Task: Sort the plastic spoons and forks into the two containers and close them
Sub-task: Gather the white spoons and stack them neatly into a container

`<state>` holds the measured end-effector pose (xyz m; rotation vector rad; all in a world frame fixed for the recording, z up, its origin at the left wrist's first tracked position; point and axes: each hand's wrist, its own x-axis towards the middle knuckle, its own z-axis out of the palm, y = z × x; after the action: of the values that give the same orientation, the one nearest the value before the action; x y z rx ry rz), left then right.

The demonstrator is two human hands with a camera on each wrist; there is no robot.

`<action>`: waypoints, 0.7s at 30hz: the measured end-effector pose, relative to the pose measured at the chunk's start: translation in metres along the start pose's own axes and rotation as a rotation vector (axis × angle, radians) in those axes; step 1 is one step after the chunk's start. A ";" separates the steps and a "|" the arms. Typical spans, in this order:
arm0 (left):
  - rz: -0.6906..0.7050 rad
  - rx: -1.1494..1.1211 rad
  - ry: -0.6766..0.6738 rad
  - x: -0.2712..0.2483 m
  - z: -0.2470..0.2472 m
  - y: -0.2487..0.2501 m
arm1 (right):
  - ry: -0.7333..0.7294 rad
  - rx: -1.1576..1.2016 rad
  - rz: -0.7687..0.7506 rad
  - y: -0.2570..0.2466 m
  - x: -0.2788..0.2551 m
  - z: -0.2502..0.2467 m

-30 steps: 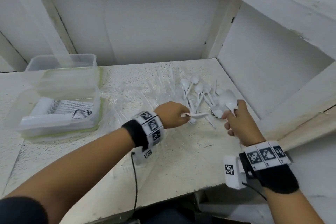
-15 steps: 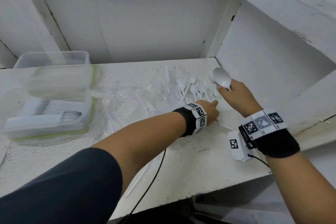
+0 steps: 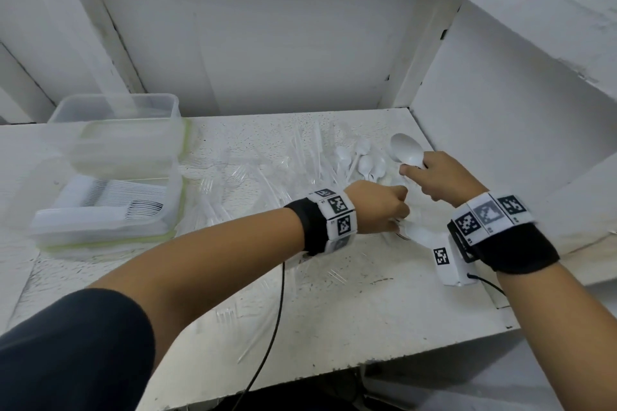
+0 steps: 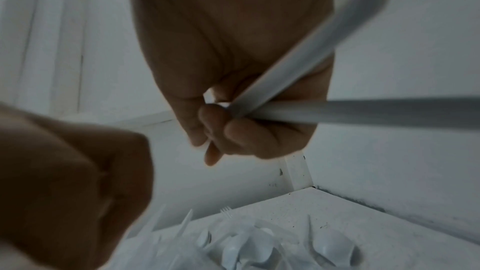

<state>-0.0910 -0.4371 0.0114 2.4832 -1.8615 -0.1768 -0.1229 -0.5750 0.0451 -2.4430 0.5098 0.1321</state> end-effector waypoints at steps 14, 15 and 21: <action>-0.573 -0.988 0.769 -0.110 -0.022 -0.056 | -0.036 -0.149 0.093 0.023 -0.007 0.033; -0.597 -1.036 0.790 -0.114 -0.022 -0.055 | -0.042 -0.209 0.130 0.028 -0.008 0.039; -0.711 -1.220 0.818 -0.122 -0.011 -0.053 | -0.052 -0.332 0.304 0.044 -0.017 0.059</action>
<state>-0.0726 -0.3053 0.0260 1.7040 -0.2722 -0.1791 -0.1537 -0.5664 -0.0230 -2.6549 0.8957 0.4366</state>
